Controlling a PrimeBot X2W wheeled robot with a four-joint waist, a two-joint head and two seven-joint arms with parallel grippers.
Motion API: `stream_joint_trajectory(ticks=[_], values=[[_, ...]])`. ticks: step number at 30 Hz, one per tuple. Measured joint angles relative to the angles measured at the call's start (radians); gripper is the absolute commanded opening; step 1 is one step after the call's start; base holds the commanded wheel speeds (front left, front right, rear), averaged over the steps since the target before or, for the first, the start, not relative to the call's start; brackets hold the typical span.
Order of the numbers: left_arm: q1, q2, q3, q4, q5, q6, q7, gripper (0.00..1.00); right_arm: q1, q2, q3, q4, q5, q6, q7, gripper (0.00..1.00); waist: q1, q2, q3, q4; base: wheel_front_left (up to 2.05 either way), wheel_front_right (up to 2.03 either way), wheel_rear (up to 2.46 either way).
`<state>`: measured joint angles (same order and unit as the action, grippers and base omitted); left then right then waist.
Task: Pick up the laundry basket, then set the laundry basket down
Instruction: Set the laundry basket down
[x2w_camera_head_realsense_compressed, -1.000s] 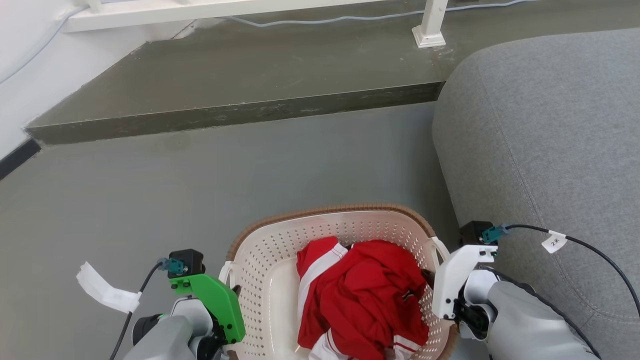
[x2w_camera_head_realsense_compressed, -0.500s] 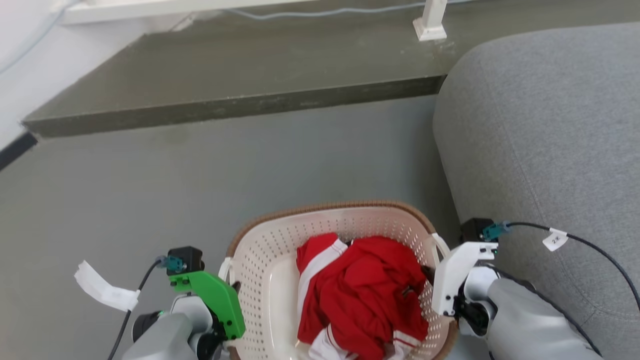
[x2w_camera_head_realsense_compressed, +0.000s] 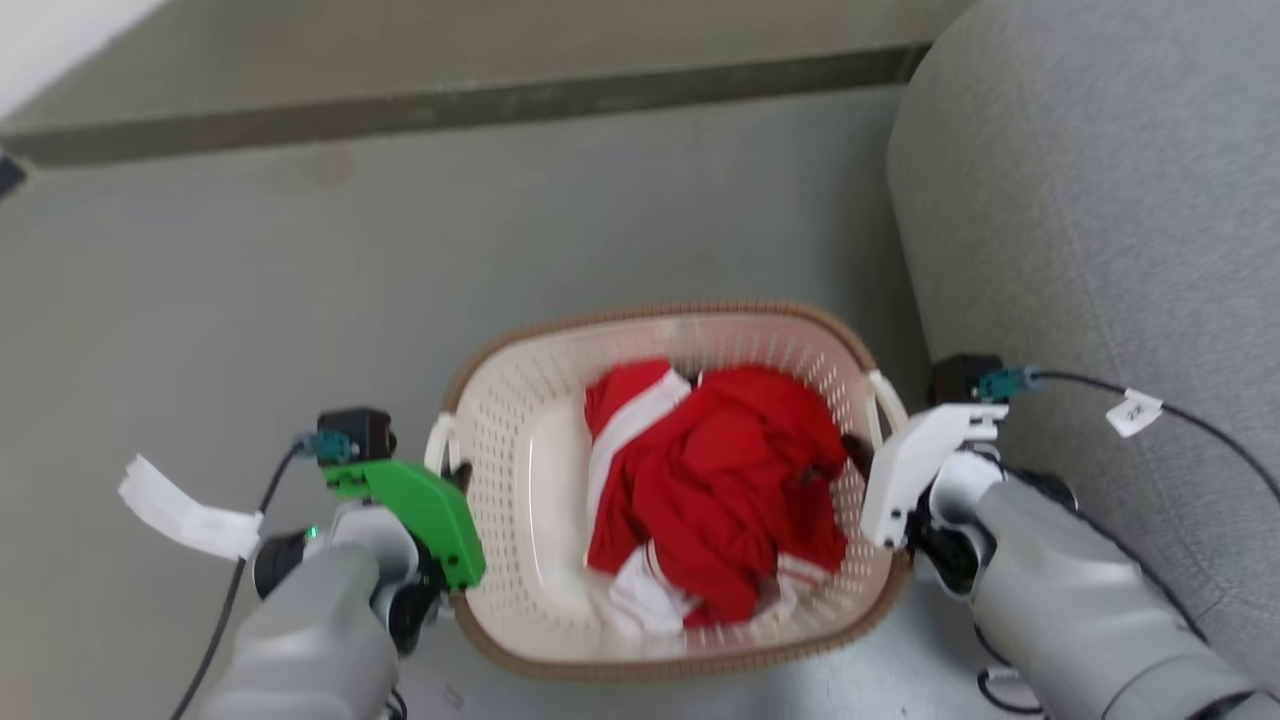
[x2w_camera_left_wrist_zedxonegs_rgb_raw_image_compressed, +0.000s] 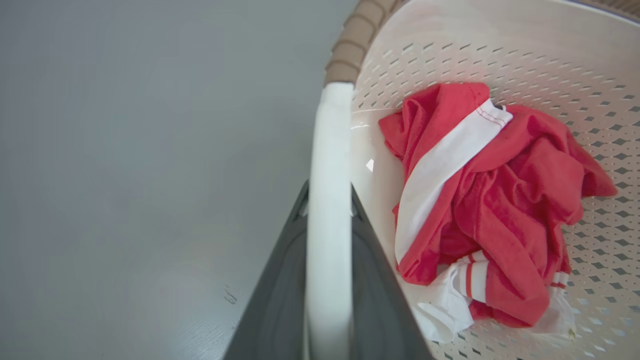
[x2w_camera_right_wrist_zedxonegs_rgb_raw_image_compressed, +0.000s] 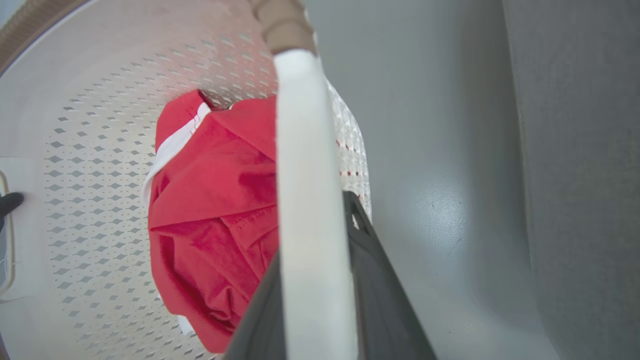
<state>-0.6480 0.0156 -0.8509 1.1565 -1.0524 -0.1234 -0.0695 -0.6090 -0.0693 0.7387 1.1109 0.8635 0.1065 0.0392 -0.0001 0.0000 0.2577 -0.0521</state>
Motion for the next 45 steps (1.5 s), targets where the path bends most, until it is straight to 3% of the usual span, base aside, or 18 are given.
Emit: stream_joint_trajectory(ticks=[17,45], values=[[-0.146,-0.002,0.021,0.0,0.018,0.018,-0.126,0.0,-0.13,-0.025,-0.003,-0.038,0.0,0.0,-0.113,0.0,0.0,0.0,0.247,0.018,0.0,0.0,0.0],[-0.338,-0.003,0.048,-0.025,0.063,0.019,-0.18,0.0,-0.303,-0.062,-0.009,-0.046,-0.01,0.007,-0.247,0.0,0.0002,0.0,0.613,0.044,0.0,0.0,0.0]])
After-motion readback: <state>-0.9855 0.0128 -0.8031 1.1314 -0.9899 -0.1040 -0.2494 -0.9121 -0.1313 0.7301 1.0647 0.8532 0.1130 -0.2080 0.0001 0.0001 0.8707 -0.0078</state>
